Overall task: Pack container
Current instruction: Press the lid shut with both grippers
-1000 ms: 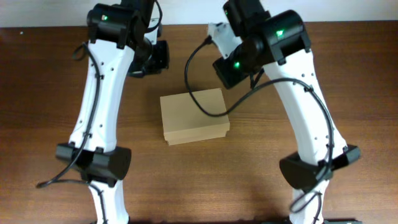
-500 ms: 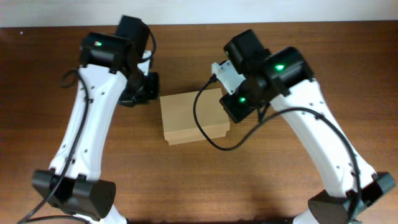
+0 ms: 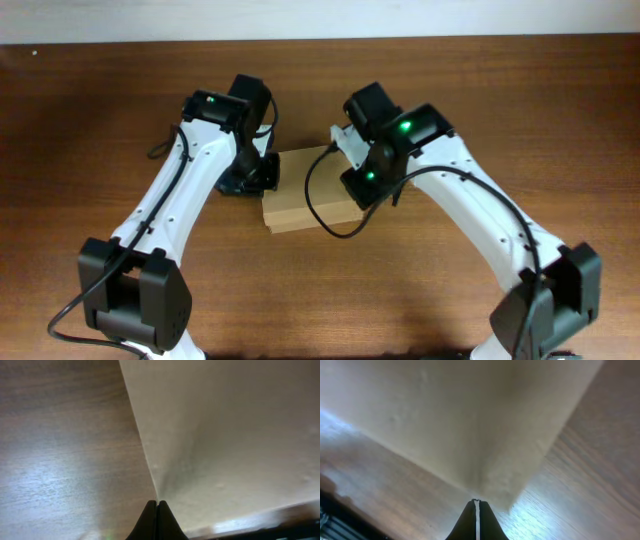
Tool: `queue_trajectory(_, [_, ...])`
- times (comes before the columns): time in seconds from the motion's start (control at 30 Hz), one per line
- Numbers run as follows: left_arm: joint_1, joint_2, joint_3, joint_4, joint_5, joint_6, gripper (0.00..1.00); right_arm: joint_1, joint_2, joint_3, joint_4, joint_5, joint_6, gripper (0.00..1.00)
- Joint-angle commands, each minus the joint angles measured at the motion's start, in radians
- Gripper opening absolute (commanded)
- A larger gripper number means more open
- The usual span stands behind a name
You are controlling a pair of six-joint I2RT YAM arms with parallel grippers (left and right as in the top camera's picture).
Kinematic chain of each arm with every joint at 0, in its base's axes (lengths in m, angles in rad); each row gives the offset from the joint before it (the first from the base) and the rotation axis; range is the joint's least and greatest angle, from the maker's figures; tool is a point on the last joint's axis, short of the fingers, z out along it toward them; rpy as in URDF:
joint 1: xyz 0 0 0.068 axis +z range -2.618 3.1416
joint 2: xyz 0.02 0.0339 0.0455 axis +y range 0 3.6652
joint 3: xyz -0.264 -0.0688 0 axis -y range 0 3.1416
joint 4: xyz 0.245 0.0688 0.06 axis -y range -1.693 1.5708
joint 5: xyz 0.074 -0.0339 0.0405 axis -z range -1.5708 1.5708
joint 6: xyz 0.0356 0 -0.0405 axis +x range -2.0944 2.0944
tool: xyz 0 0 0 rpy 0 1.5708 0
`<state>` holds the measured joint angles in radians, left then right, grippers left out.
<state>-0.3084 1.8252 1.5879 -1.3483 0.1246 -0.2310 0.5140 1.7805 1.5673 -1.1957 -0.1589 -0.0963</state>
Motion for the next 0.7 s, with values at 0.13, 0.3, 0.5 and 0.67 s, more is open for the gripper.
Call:
queue_trajectory(0.13, [0.001, -0.001, -0.149, 0.112, 0.017, 0.012, 0.02, 0.001, 0.011, -0.144, 0.11, -0.032, 0.035, 0.04])
queue_trajectory(0.3, [0.001, -0.001, -0.18, 0.145, 0.013, 0.013, 0.02, 0.001, 0.009, -0.15, 0.136, -0.032, 0.035, 0.04])
queue_trajectory(0.5, [0.016, -0.004, -0.084, 0.085, 0.004, 0.013, 0.02, -0.007, -0.014, 0.008, 0.105, 0.007, 0.034, 0.04])
queue_trajectory(0.67, [0.067, -0.004, 0.113, -0.015, -0.104, 0.013, 0.01, -0.077, -0.019, 0.245, 0.03, 0.126, 0.034, 0.04])
